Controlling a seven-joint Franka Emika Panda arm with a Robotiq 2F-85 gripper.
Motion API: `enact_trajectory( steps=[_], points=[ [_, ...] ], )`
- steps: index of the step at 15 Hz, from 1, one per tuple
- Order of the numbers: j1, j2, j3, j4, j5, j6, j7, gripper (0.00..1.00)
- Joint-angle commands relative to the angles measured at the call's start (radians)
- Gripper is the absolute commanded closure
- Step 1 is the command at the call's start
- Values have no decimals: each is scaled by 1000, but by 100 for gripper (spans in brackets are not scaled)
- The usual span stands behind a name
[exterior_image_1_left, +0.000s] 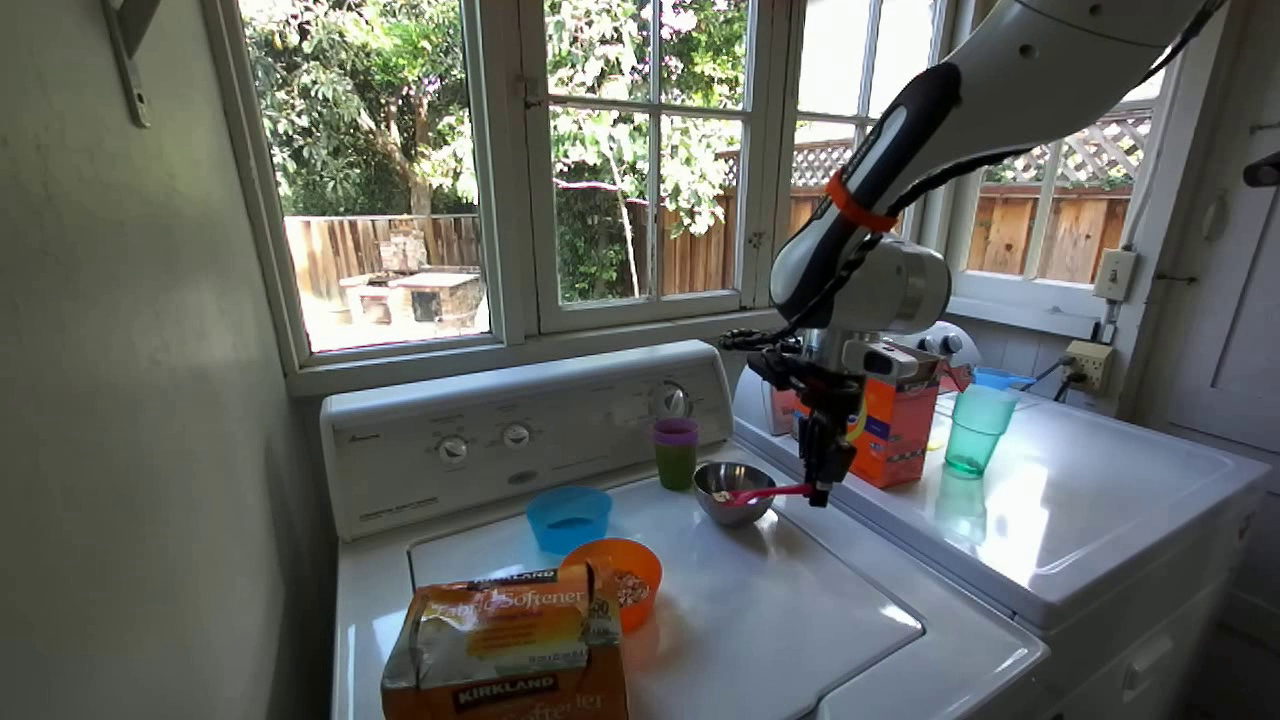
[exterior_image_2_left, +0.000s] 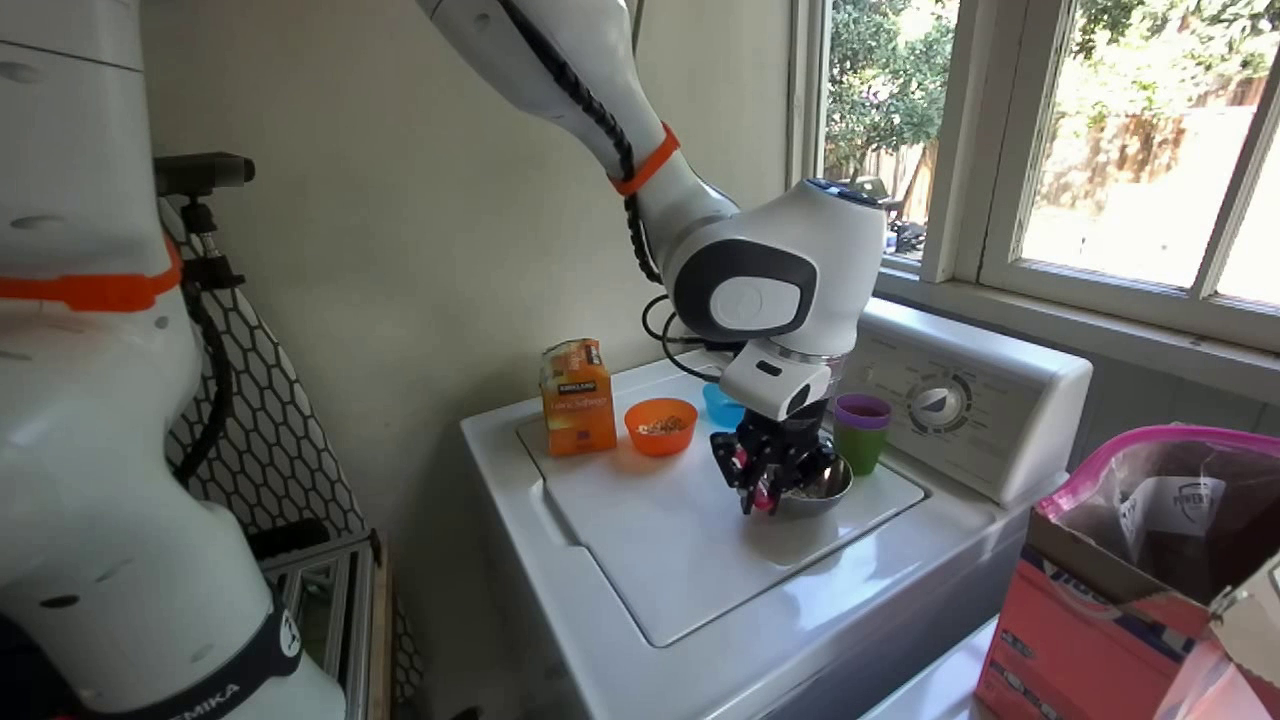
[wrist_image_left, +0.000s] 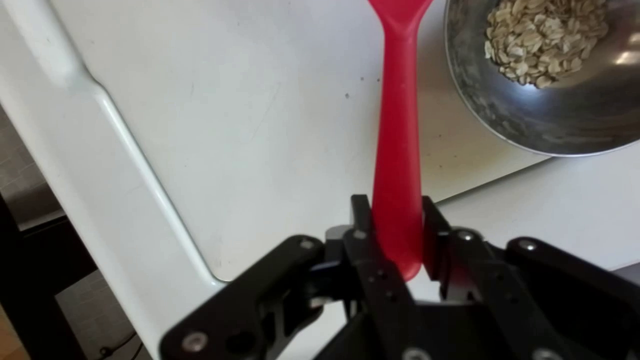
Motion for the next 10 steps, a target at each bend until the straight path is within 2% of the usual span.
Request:
enact_trajectory(
  steps=[1, 2, 10],
  points=[
    [-1, 0, 1, 2, -1, -3, 1, 74],
    [-1, -1, 1, 1, -1, -3, 1, 94],
    [-20, 32, -46, 43, -10, -13, 96, 94]
  ],
)
